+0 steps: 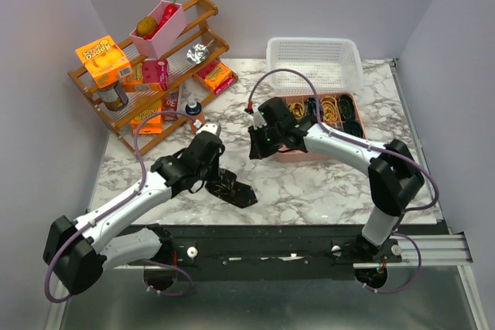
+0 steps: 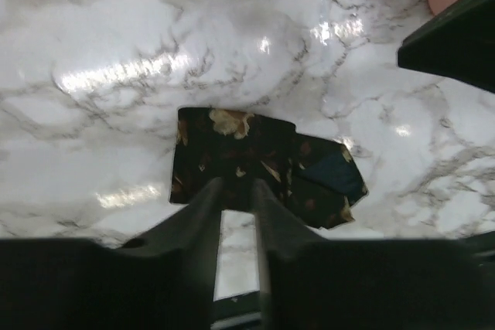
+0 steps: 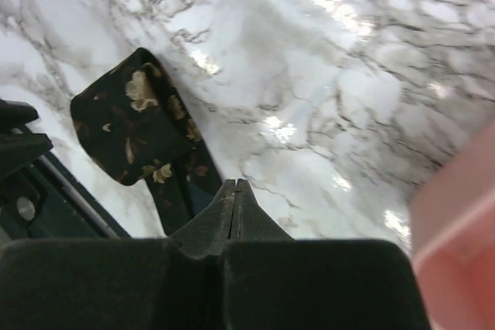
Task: Roll the ties
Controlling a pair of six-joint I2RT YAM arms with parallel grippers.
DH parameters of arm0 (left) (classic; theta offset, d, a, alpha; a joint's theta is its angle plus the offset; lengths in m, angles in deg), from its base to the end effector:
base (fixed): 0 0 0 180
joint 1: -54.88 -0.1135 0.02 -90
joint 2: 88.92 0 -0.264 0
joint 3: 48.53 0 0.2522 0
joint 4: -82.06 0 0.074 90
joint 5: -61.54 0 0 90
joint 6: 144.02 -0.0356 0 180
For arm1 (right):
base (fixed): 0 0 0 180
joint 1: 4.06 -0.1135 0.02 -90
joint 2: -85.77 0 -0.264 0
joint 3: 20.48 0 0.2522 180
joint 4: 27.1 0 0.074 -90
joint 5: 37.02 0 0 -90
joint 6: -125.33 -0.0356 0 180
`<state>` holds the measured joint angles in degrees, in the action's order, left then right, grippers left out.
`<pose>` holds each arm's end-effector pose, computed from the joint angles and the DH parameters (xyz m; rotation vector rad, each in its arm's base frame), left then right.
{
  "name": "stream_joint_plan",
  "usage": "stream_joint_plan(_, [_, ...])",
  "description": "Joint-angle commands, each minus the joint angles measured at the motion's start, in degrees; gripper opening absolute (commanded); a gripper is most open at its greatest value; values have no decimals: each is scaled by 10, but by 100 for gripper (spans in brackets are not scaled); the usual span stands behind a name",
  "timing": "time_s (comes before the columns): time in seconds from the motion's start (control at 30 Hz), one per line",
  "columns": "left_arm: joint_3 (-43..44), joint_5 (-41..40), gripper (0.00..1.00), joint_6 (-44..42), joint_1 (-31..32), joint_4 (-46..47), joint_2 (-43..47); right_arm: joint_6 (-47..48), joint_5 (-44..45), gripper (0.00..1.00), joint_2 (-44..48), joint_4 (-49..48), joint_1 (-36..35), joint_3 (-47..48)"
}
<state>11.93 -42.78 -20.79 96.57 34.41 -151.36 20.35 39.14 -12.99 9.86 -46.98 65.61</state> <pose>0.1703 -0.1399 0.2562 0.0671 2.4222 -0.2999 0.2700 0.2627 0.2364 -0.7241 2.4408 0.7227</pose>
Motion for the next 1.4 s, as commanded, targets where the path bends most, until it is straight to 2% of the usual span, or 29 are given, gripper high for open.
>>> stream_joint_plan(0.0, [-47,104,9,52,-10,1,45,7,-39,1,-55,6,-21,47])
stream_joint_plan(0.03, [-63,112,0,60,-10,-3,47,7,-41,1,-65,7,-23,54])
stream_joint_plan(0.33, [-193,142,0,162,1,27,146,-2,-47,1,-156,15,-40,133])
stream_joint_plan(0.73, [-233,113,0,177,3,90,74,15,-65,1,-211,71,-69,186])
stream_joint_plan(1.37, [-300,98,0,199,3,223,-9,33,-65,1,-183,105,-94,164])
